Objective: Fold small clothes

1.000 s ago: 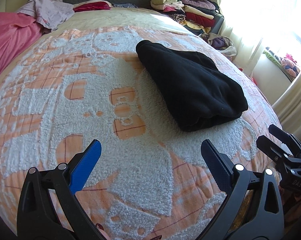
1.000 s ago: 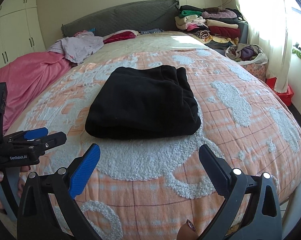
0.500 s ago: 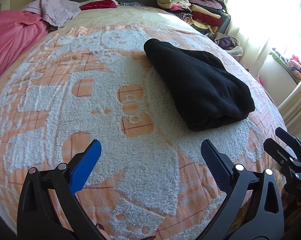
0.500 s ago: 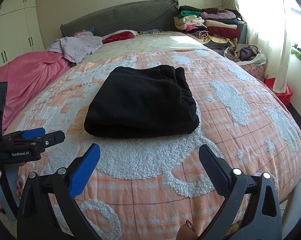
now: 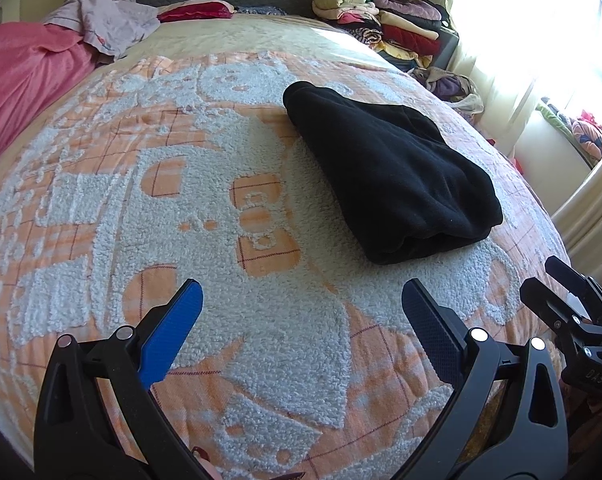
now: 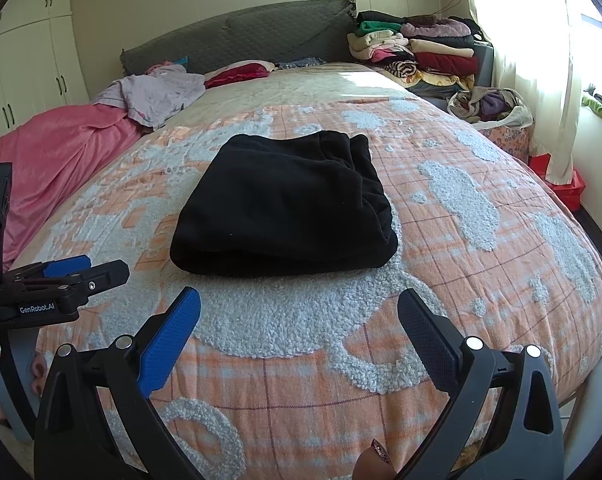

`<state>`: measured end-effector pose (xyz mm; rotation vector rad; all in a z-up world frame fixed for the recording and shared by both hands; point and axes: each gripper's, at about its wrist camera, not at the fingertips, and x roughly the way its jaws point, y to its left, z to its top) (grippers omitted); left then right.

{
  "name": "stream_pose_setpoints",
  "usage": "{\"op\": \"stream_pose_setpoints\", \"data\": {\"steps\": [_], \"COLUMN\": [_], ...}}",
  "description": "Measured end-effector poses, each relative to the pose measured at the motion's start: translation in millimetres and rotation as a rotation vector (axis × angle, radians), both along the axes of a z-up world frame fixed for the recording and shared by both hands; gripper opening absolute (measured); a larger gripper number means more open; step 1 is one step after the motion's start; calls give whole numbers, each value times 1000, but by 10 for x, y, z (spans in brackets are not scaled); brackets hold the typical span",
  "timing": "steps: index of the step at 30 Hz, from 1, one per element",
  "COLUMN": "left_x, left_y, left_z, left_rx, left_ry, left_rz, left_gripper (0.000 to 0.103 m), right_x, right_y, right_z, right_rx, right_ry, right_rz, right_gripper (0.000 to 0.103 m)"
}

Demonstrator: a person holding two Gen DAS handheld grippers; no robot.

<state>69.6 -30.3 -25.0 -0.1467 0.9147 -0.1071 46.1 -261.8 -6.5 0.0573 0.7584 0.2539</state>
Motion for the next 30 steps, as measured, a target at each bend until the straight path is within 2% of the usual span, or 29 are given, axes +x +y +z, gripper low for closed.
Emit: {"op": "stream_pose_setpoints", "data": {"steps": [30], "left_x": [-32], "left_y": [-18], "left_z": [65], "left_rx": [-6], "left_ry": [-5], "left_rz": [-8], "left_gripper": [94], "right_x": [-29], "right_y": [22], "right_z": [12], "right_rx": [-5], "right_ry": [6], "right_rz": [6], "right_gripper": [98]}}
